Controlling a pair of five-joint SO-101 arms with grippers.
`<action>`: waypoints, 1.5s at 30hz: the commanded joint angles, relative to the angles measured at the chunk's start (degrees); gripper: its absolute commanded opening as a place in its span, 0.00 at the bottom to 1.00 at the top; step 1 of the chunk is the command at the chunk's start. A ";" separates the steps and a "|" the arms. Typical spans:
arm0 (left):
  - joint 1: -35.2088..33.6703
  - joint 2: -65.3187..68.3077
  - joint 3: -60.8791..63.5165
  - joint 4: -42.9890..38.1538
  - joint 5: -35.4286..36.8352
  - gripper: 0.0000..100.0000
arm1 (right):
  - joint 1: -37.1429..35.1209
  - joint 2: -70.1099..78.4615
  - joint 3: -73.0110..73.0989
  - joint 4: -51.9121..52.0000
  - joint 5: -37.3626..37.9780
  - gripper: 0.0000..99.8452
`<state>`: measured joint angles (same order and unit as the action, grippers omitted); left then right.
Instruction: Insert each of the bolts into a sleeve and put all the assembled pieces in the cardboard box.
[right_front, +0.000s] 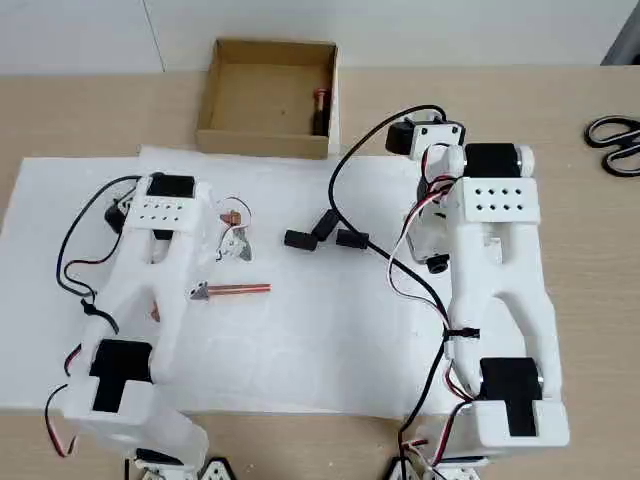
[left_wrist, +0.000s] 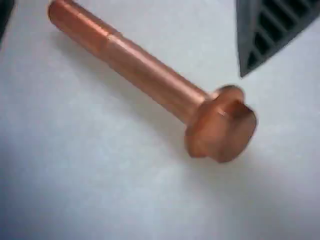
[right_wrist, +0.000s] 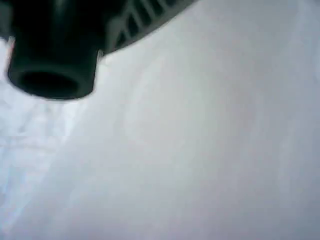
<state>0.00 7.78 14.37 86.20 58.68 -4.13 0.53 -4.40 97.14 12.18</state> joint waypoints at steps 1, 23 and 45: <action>-0.26 -0.35 2.15 -3.34 0.09 0.29 | 0.13 -3.74 -0.26 0.92 -0.79 0.00; 0.18 -0.97 11.30 -16.70 -2.64 0.01 | 0.22 -3.74 -0.18 1.01 -0.79 0.00; -0.35 -0.35 -4.09 -1.23 -63.91 0.07 | 0.22 -3.74 -0.18 1.01 -0.79 0.00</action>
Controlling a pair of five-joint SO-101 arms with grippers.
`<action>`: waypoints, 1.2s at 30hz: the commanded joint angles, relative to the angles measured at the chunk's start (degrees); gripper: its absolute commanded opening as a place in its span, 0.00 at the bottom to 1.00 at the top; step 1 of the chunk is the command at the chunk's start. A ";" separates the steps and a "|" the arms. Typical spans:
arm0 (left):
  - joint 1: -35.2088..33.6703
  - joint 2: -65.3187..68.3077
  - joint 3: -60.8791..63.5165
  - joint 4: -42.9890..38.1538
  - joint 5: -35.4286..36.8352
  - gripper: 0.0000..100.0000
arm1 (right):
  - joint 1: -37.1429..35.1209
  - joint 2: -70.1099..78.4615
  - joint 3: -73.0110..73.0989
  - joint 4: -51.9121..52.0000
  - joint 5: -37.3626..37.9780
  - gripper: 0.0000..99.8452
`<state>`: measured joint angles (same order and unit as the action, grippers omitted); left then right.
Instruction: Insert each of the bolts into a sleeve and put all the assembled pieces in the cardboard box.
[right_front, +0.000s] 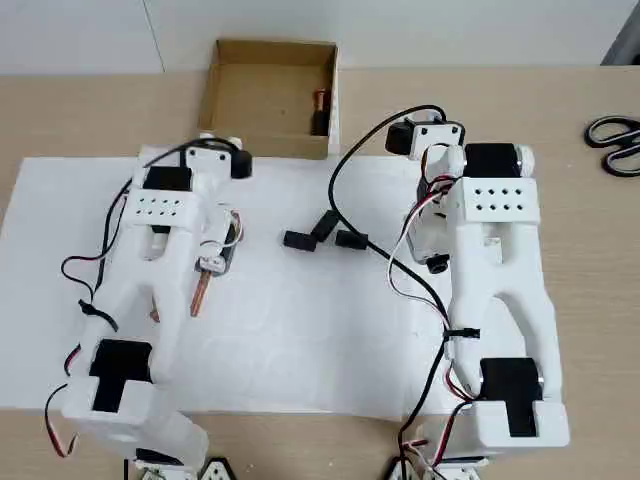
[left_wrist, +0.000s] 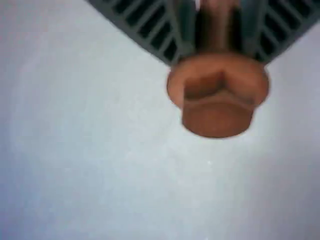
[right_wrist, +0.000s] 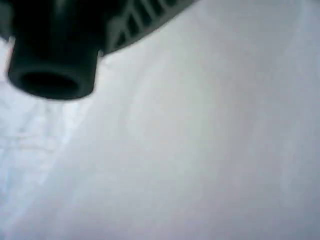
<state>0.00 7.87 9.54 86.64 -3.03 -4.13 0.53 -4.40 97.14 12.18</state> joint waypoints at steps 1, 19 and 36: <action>-0.35 -0.44 1.54 -2.46 -2.29 0.09 | 0.22 -3.74 -0.18 1.01 -0.79 0.00; -0.35 2.29 10.68 -14.68 -2.11 0.09 | 0.13 -3.74 -0.18 1.27 -0.79 0.00; 0.09 -9.76 9.19 -10.46 -2.20 0.01 | 0.22 -3.74 -0.26 1.36 -0.53 0.00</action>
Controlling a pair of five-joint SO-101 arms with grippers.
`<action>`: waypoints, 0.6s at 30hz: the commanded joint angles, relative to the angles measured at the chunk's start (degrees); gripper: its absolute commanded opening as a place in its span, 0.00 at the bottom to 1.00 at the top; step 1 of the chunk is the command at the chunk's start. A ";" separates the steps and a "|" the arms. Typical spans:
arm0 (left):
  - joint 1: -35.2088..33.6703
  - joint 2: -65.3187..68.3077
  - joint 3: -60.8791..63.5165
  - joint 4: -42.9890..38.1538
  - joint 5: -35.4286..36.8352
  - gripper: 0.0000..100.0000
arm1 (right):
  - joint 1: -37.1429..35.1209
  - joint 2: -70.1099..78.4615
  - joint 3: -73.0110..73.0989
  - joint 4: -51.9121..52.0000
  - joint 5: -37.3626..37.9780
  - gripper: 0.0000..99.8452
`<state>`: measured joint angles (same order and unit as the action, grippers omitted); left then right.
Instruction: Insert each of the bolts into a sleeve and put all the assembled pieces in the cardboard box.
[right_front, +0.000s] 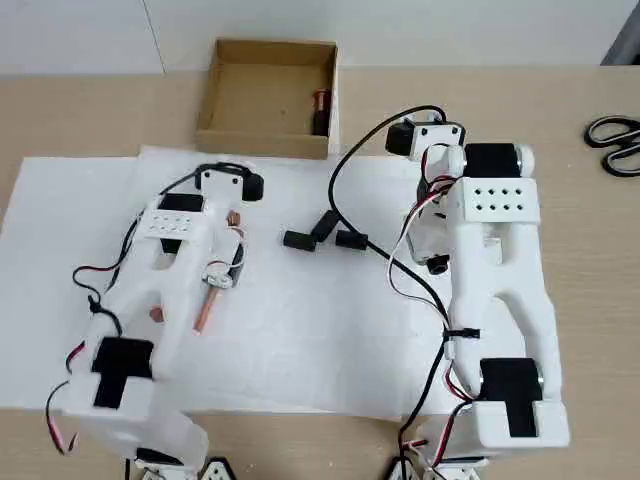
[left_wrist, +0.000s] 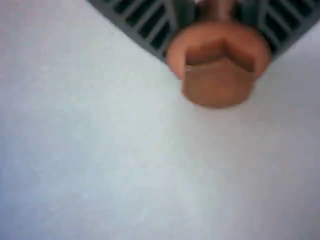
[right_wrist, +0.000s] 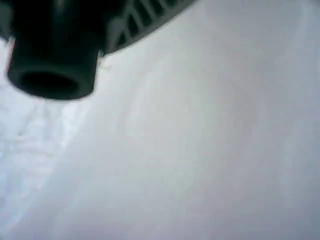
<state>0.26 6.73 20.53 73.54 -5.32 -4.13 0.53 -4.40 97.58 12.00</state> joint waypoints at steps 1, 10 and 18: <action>-0.18 -11.16 -2.68 4.66 0.26 0.01 | 0.22 -3.74 -0.53 0.92 -0.35 0.00; 0.09 -28.57 -9.45 19.08 9.85 0.01 | -0.92 -14.46 -2.11 0.84 -0.26 0.00; 9.14 -46.33 -8.92 17.76 15.56 0.01 | -8.04 -35.47 2.29 0.66 -0.35 0.00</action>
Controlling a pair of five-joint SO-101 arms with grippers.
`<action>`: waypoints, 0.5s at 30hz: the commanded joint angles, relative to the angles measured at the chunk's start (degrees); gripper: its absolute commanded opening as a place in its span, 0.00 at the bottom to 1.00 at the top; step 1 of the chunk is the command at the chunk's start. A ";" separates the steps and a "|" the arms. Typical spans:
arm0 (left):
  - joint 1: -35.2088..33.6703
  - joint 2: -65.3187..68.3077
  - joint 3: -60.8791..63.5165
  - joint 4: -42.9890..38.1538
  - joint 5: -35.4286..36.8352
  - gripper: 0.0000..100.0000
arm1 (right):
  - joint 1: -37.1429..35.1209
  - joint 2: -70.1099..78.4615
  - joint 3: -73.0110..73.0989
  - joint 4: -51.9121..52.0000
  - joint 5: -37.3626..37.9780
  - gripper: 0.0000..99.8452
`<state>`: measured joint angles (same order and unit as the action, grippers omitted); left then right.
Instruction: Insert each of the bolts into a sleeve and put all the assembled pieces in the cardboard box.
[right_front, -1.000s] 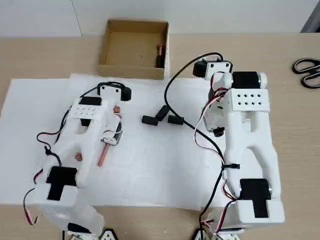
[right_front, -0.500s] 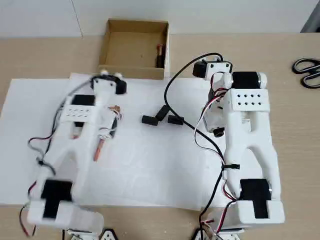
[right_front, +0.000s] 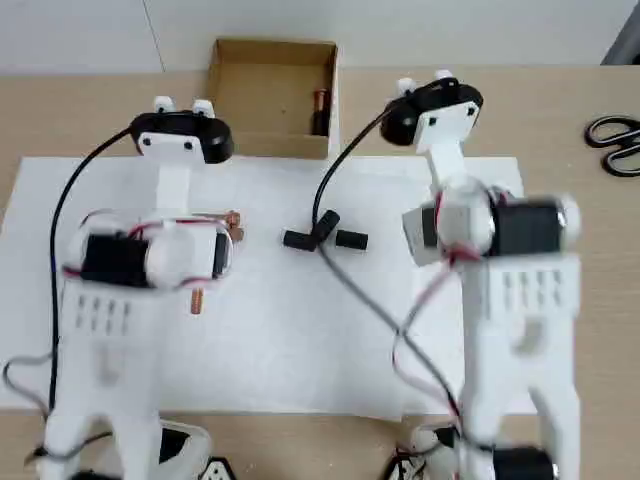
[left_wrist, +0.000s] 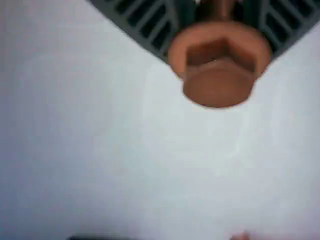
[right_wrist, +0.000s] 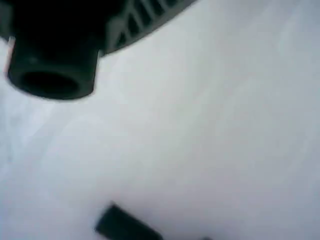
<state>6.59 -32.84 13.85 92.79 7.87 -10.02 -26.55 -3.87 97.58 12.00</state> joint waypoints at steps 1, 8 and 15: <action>3.52 -8.44 -1.71 -2.46 3.08 0.01 | -2.51 -10.77 4.04 0.40 -0.35 0.00; 3.34 -15.82 14.46 -21.01 8.26 0.01 | -2.77 -23.16 24.18 -12.62 -0.79 0.00; 3.60 -20.13 23.96 -34.37 14.86 0.01 | -3.03 -34.07 47.38 -37.32 -1.93 0.00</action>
<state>10.11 -50.51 37.49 62.37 20.35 -12.66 -55.47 36.66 69.54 11.12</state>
